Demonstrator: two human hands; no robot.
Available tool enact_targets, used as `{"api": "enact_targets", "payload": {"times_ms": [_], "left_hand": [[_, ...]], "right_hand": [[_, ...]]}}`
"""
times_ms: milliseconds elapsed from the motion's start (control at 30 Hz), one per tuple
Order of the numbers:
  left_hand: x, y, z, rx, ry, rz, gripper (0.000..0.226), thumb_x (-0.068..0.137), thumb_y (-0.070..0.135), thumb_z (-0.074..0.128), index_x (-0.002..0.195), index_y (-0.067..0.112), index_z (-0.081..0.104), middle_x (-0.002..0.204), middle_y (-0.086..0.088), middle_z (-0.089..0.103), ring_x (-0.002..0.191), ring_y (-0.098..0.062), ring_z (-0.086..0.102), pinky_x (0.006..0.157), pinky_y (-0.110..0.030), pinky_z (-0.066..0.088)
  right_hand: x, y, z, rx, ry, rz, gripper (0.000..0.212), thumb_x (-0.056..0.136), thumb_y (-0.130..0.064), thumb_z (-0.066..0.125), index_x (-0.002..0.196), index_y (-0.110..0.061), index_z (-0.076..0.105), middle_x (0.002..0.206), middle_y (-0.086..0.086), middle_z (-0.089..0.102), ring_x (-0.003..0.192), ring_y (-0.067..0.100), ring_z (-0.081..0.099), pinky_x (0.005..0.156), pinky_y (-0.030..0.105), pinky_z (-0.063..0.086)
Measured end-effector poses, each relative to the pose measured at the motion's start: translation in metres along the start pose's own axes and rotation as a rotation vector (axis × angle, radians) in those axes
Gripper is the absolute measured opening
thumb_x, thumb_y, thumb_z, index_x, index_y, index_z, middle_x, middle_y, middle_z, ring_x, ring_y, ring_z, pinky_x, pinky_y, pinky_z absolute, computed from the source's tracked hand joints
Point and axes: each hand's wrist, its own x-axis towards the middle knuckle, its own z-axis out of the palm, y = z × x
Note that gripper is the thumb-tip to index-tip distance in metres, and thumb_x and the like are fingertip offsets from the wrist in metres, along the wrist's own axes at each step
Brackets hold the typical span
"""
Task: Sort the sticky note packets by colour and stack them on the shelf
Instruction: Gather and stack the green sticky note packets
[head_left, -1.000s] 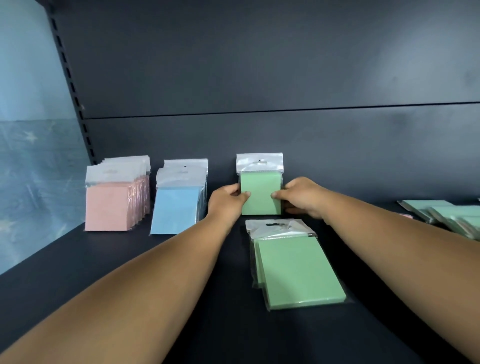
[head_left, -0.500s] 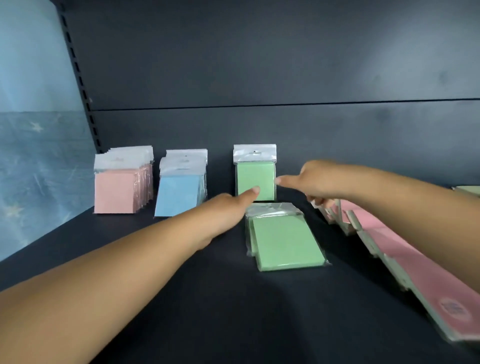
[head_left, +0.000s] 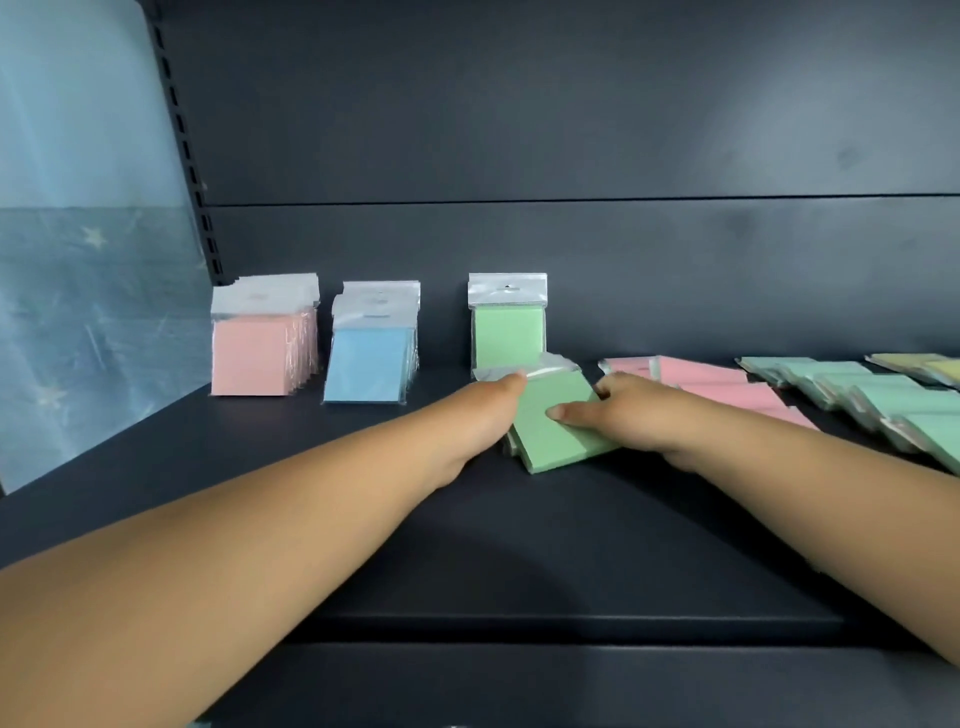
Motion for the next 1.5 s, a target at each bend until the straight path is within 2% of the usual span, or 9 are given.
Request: {"api": "enact_targets", "payload": {"times_ms": [67, 167, 333, 467, 567, 867, 1033, 1300, 1500], "left_hand": [[0.001, 0.003, 0.001, -0.139, 0.009, -0.019, 0.051, 0.098, 0.043, 0.030, 0.139, 0.015, 0.041, 0.145, -0.004, 0.040, 0.134, -0.021, 0.036, 0.105, -0.031, 0.025], [0.003, 0.010, 0.003, -0.323, 0.011, -0.032, 0.040, 0.097, 0.037, 0.034, 0.124, 0.014, 0.053, 0.126, -0.003, 0.055, 0.120, -0.021, 0.048, 0.102, -0.029, 0.032], [0.003, 0.024, -0.002, -0.561, 0.017, -0.140, 0.030, 0.099, 0.020, 0.031, 0.074, 0.013, 0.047, 0.073, -0.003, 0.052, 0.062, -0.014, 0.049, 0.053, -0.020, 0.040], [0.009, 0.016, -0.001, -0.833, 0.030, -0.200, 0.020, 0.097, 0.013, 0.042, 0.078, 0.007, 0.047, 0.077, -0.007, 0.052, 0.069, -0.014, 0.050, 0.067, -0.030, 0.048], [0.011, 0.014, 0.000, -0.907, -0.026, -0.173, 0.008, 0.095, 0.012, 0.048, 0.090, 0.010, 0.055, 0.077, -0.005, 0.057, 0.067, -0.013, 0.053, 0.053, -0.024, 0.053], [0.005, 0.017, -0.009, -1.005, -0.187, 0.114, 0.024, 0.098, 0.027, 0.042, 0.105, 0.015, 0.061, 0.095, -0.003, 0.073, 0.085, -0.018, 0.070, 0.071, -0.035, 0.056], [0.001, 0.017, -0.004, -0.995, -0.217, 0.214, 0.021, 0.093, 0.018, 0.051, 0.109, 0.009, 0.063, 0.100, -0.007, 0.073, 0.083, -0.018, 0.071, 0.070, -0.030, 0.059], [0.006, 0.009, -0.009, -0.851, -0.234, 0.246, 0.024, 0.089, 0.013, 0.055, 0.111, 0.007, 0.060, 0.105, -0.012, 0.069, 0.092, -0.023, 0.068, 0.077, -0.034, 0.058], [0.013, -0.002, -0.028, -0.478, -0.149, 0.352, 0.024, 0.088, 0.001, 0.053, 0.109, 0.012, 0.060, 0.101, 0.004, 0.066, 0.090, -0.004, 0.062, 0.082, -0.011, 0.049]], "right_hand": [[0.008, 0.000, -0.003, 0.399, -0.004, 0.011, 0.030, 0.083, -0.030, 0.068, 0.101, -0.011, 0.053, 0.103, 0.003, 0.063, 0.093, 0.021, 0.061, 0.083, 0.032, 0.049], [0.013, -0.003, -0.012, 0.748, -0.095, 0.113, 0.011, 0.086, -0.008, 0.063, 0.089, -0.013, 0.054, 0.088, 0.004, 0.064, 0.074, 0.015, 0.061, 0.065, 0.029, 0.050], [0.017, 0.001, -0.015, 0.895, -0.114, 0.228, 0.017, 0.084, -0.002, 0.064, 0.093, -0.014, 0.055, 0.081, 0.003, 0.061, 0.071, 0.014, 0.057, 0.056, 0.030, 0.045], [0.020, 0.005, -0.016, 0.989, -0.064, 0.252, 0.015, 0.084, -0.003, 0.063, 0.082, -0.014, 0.054, 0.078, 0.002, 0.060, 0.069, 0.013, 0.056, 0.055, 0.029, 0.043], [0.021, 0.006, -0.018, 1.081, 0.026, 0.206, 0.017, 0.083, -0.005, 0.065, 0.077, -0.015, 0.053, 0.075, 0.000, 0.060, 0.067, 0.013, 0.056, 0.055, 0.029, 0.041], [0.015, 0.006, -0.024, 1.371, 0.131, -0.019, 0.013, 0.081, -0.006, 0.066, 0.092, -0.013, 0.065, 0.079, -0.001, 0.072, 0.071, 0.012, 0.068, 0.062, 0.027, 0.055], [0.011, 0.000, -0.012, 1.306, 0.118, -0.075, 0.003, 0.085, -0.017, 0.064, 0.084, -0.017, 0.066, 0.068, -0.009, 0.072, 0.066, 0.006, 0.067, 0.065, 0.021, 0.053], [0.007, -0.001, -0.002, 1.020, -0.046, -0.108, 0.009, 0.091, -0.024, 0.056, 0.096, -0.022, 0.064, 0.094, -0.005, 0.069, 0.091, 0.014, 0.063, 0.083, 0.030, 0.050], [0.006, 0.003, -0.007, 0.883, -0.095, -0.220, 0.018, 0.094, -0.005, 0.046, 0.100, -0.012, 0.062, 0.100, 0.001, 0.068, 0.088, 0.016, 0.064, 0.081, 0.028, 0.051]]}}
